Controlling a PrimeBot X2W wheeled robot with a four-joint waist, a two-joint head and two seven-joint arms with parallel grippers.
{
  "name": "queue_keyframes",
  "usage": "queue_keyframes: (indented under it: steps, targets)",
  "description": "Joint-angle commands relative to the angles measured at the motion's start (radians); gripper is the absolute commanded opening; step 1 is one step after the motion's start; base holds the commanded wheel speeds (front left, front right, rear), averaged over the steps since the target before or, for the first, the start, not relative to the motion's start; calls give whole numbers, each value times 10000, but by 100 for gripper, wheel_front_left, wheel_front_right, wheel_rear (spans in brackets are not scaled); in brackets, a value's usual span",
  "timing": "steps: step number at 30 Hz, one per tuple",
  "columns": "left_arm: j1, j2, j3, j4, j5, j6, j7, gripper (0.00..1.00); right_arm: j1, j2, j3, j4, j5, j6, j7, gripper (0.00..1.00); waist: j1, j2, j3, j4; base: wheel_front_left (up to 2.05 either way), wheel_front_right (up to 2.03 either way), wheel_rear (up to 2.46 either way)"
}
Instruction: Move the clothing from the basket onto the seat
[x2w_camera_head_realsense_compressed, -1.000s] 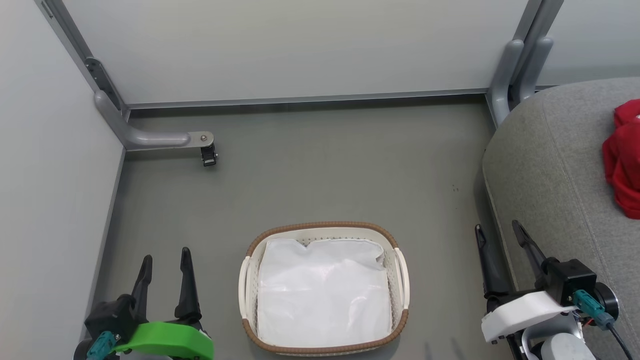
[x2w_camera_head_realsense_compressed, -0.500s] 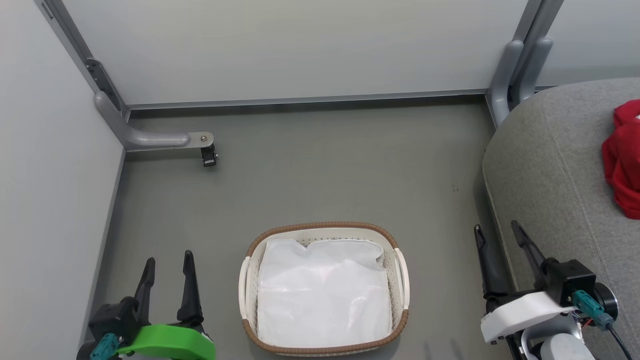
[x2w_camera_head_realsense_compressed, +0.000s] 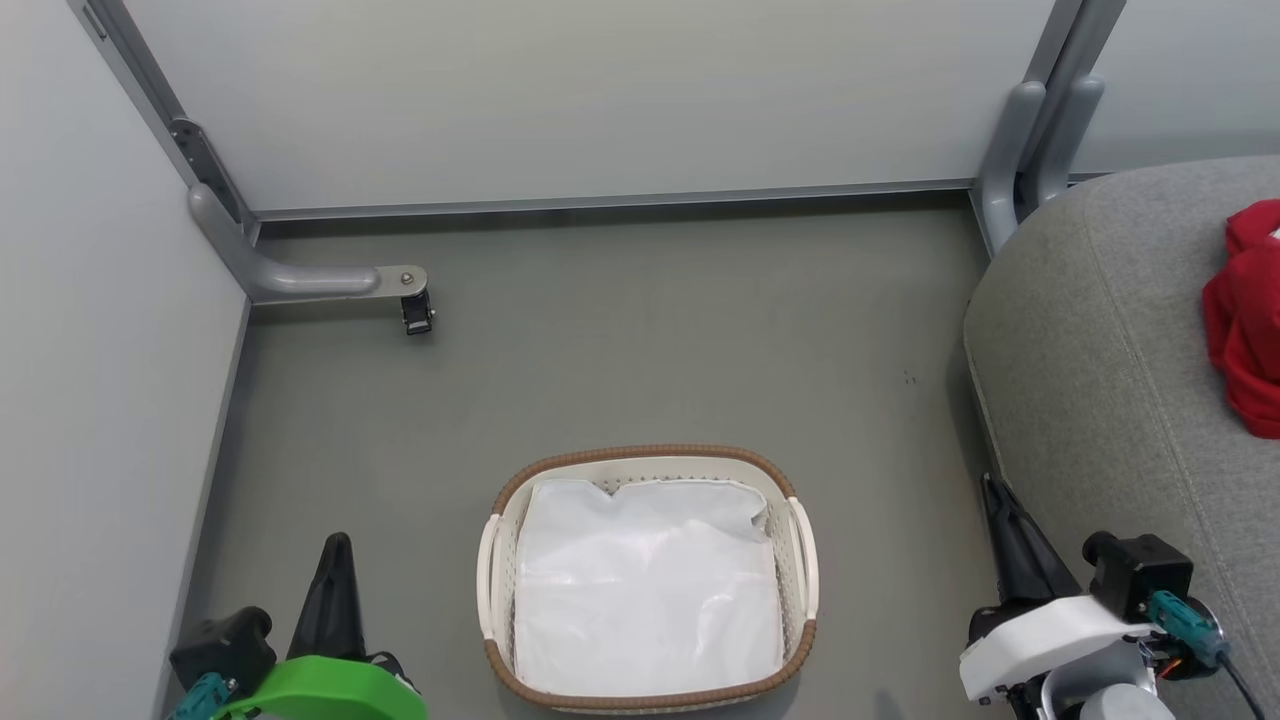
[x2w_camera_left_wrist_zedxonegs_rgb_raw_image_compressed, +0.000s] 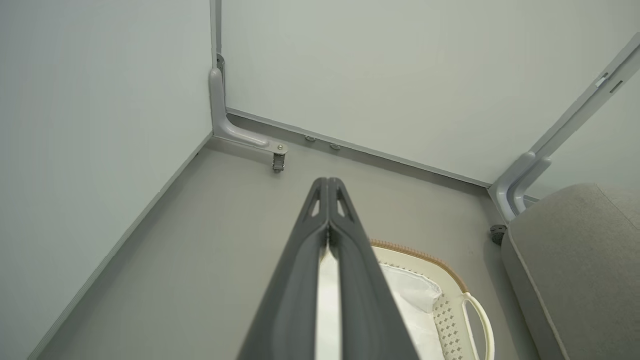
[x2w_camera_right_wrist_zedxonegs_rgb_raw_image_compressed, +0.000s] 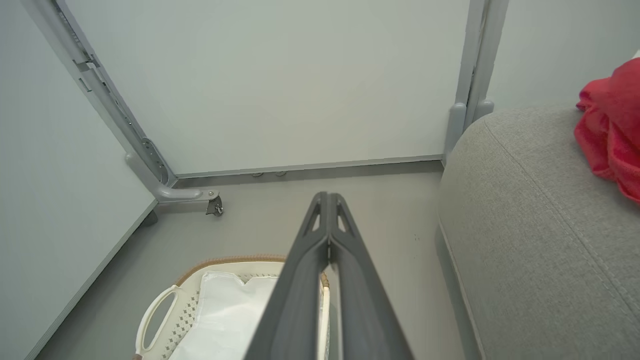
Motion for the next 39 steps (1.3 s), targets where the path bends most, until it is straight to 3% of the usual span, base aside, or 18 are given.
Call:
queue_keyframes:
  steps: [1,20,39]
  targets:
    - [-100,-13,113,-138,-384,-65,89,0,-103,-60,-46,-133,504,-1,87,0,0,0,-10,-7,0,0,0]
    - [-379,-59,617,-259,-3222,-273,938,0,-285,-202,-233,-74,3977,-3,831,0,0,0,-126,-94,0,0,0]
    - [-601,-91,1024,-348,-5503,-429,1627,0,-416,-271,-436,-38,6703,-5,1472,0,0,0,-240,-179,0,0,0]
